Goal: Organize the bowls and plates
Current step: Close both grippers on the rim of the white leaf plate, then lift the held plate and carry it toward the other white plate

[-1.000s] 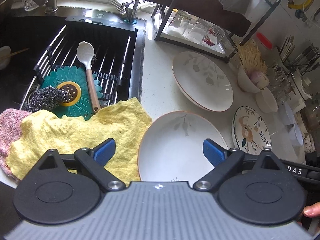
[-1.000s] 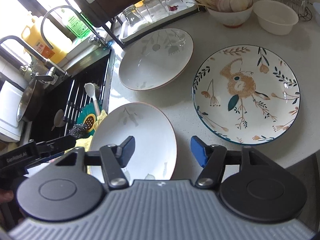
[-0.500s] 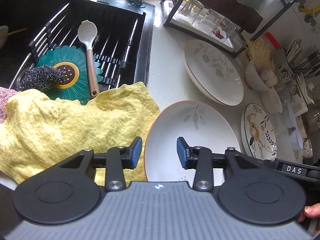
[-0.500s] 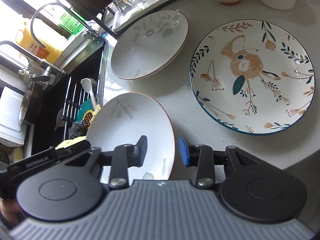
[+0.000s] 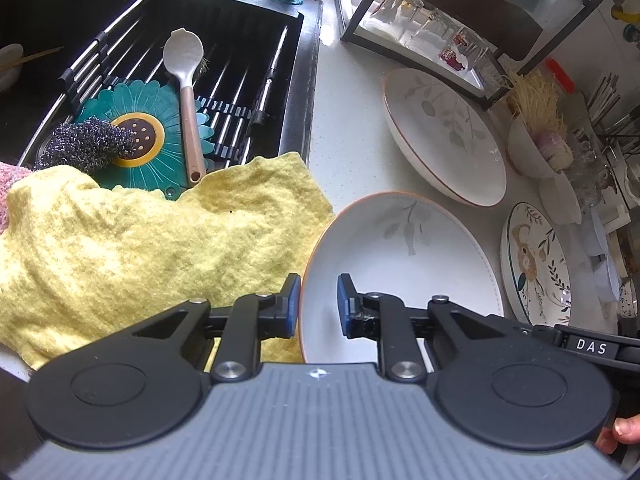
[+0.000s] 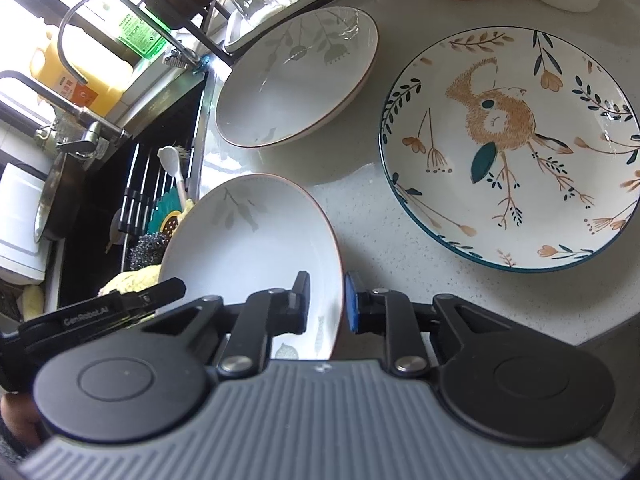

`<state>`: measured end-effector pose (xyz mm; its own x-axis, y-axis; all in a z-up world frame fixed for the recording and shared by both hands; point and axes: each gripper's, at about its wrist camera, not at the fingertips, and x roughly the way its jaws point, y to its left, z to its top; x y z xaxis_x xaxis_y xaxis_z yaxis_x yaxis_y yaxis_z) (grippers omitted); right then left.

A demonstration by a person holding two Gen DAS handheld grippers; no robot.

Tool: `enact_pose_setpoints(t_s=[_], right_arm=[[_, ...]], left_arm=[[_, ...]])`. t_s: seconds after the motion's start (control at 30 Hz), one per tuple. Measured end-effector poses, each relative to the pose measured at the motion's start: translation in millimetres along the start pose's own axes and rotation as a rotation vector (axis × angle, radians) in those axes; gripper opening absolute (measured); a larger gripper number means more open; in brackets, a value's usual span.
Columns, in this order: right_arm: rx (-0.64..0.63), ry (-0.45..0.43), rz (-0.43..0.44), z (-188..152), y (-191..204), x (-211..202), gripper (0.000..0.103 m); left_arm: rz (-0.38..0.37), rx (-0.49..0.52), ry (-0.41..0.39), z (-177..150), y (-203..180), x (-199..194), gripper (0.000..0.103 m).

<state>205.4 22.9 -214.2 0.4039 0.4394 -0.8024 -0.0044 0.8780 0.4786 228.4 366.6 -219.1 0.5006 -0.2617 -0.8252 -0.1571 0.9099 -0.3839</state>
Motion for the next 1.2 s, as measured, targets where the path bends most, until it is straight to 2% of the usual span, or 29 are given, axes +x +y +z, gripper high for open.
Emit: enact_pose_setpoints(t_s=[0.4, 0.8, 1.2], right_arm=[[-0.040, 0.009, 0.024, 12, 4, 0, 0.022], [-0.116, -0.035, 0.066, 39, 5, -49, 0.022], [-0.197, -0.077, 0.087, 52, -6, -97, 0.022]], left_arm=[[0.029, -0.008, -0.022, 0, -8, -12, 0.023], [0.024, -0.036, -0.091, 8, -51, -55, 0.023], [0.005, -0.096, -0.138, -12, -94, -80, 0.023]])
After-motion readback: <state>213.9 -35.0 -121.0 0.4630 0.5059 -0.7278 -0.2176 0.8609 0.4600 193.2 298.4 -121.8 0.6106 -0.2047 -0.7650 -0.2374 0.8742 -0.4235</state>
